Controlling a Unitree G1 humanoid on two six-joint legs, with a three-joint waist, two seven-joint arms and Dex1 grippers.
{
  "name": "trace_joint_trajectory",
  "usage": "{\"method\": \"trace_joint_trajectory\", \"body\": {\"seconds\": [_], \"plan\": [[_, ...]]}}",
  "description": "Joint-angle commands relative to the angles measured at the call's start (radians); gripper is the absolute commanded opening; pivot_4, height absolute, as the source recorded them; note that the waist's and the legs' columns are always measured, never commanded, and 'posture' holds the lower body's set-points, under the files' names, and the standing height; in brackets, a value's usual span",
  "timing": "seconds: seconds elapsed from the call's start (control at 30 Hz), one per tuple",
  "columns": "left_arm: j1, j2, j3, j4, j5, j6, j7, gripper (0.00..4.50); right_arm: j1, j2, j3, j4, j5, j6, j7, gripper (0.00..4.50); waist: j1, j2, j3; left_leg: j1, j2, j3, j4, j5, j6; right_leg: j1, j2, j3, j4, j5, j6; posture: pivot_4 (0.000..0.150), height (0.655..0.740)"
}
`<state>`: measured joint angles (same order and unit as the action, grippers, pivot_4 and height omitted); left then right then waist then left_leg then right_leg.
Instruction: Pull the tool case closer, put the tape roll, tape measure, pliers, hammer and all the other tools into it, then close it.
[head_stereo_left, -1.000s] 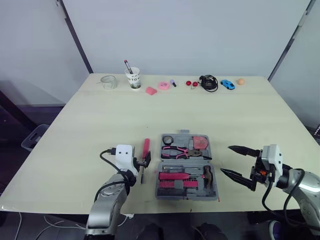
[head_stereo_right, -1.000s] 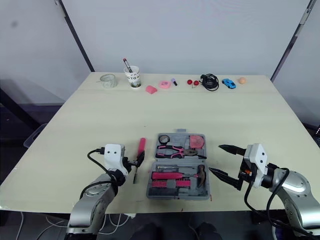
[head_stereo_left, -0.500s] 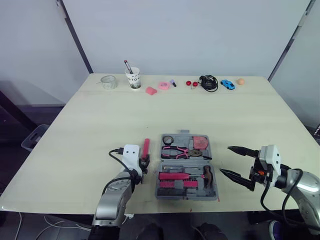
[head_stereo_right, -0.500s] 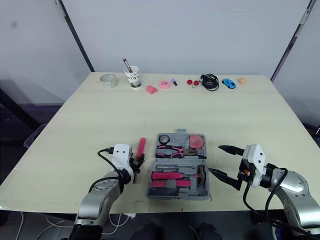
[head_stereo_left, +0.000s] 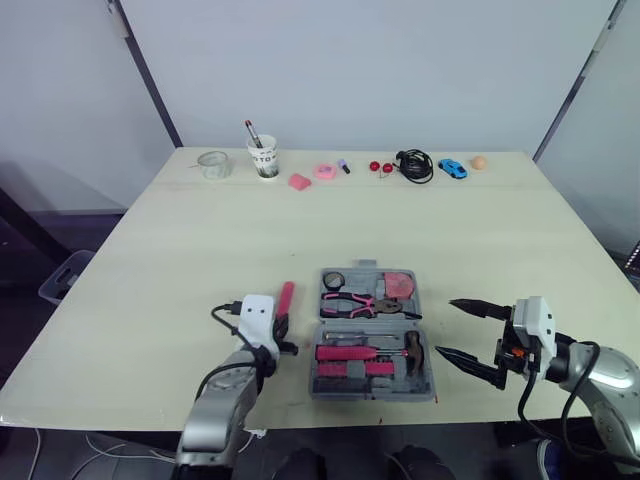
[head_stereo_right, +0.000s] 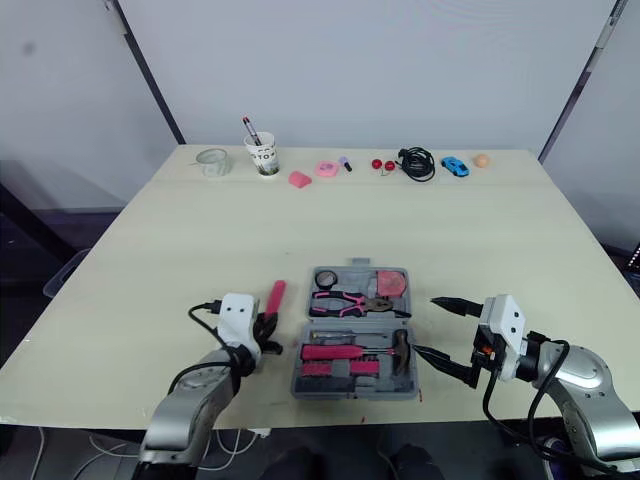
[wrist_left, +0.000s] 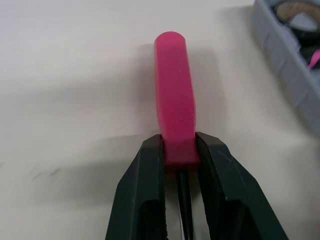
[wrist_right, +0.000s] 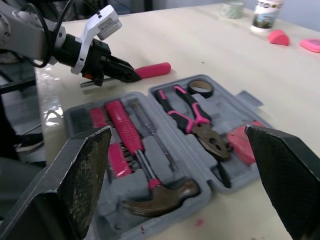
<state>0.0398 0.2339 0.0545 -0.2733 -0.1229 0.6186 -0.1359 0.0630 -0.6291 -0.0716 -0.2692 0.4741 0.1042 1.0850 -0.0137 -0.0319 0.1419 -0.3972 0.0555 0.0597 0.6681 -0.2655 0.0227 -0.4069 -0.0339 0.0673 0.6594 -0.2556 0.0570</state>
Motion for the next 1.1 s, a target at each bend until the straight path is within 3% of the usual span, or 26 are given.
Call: {"method": "trace_joint_trajectory", "body": {"seconds": [0.03, 0.3, 0.67, 0.97, 1.1], "plan": [[0.073, 0.017, 0.039, -0.149, -0.035, 0.037, -0.026, 0.4, -0.009, -0.038, 0.011, -0.033, 0.033, -0.011, 0.08, 4.5, 0.0, 0.0, 0.0, 0.0, 0.0, 0.0, 0.0, 0.0, 0.0, 0.0, 0.0, 0.0, 0.0, 0.0, 0.0, 0.15, 0.74], [0.179, 0.002, 0.048, -0.275, -0.039, 0.096, 0.001, 0.4, -0.039, -0.057, 0.041, -0.029, 0.059, -0.005, 0.164, 4.5, 0.002, 0.0, 0.0, 0.0, 0.0, -0.004, 0.0, 0.0, 0.0, 0.0, -0.001, 0.0, 0.0, -0.001, -0.001, 0.15, 0.74], [0.246, -0.067, 0.084, -0.298, -0.053, 0.093, 0.032, 0.4, -0.085, -0.056, 0.061, 0.002, 0.042, -0.01, 0.191, 4.5, 0.002, 0.0, 0.0, 0.0, 0.0, -0.004, 0.001, 0.0, 0.0, 0.0, -0.001, 0.0, -0.001, -0.001, -0.002, 0.15, 0.74], [0.263, -0.071, 0.081, -0.319, -0.073, 0.058, 0.013, 4.48, -0.09, -0.057, 0.067, -0.011, 0.039, 0.004, 0.177, 4.5, 0.002, 0.0, 0.0, 0.0, 0.0, -0.004, 0.001, 0.0, 0.0, 0.0, -0.001, 0.0, 0.0, -0.002, -0.004, 0.15, 0.74], [0.249, -0.041, 0.081, -0.344, -0.077, 0.045, -0.013, 4.48, -0.09, -0.057, 0.069, -0.018, 0.038, 0.01, 0.168, 4.5, 0.002, -0.001, 0.0, 0.0, 0.0, -0.004, 0.001, 0.0, 0.0, 0.0, -0.001, 0.0, 0.0, -0.002, -0.004, 0.15, 0.74]]}}
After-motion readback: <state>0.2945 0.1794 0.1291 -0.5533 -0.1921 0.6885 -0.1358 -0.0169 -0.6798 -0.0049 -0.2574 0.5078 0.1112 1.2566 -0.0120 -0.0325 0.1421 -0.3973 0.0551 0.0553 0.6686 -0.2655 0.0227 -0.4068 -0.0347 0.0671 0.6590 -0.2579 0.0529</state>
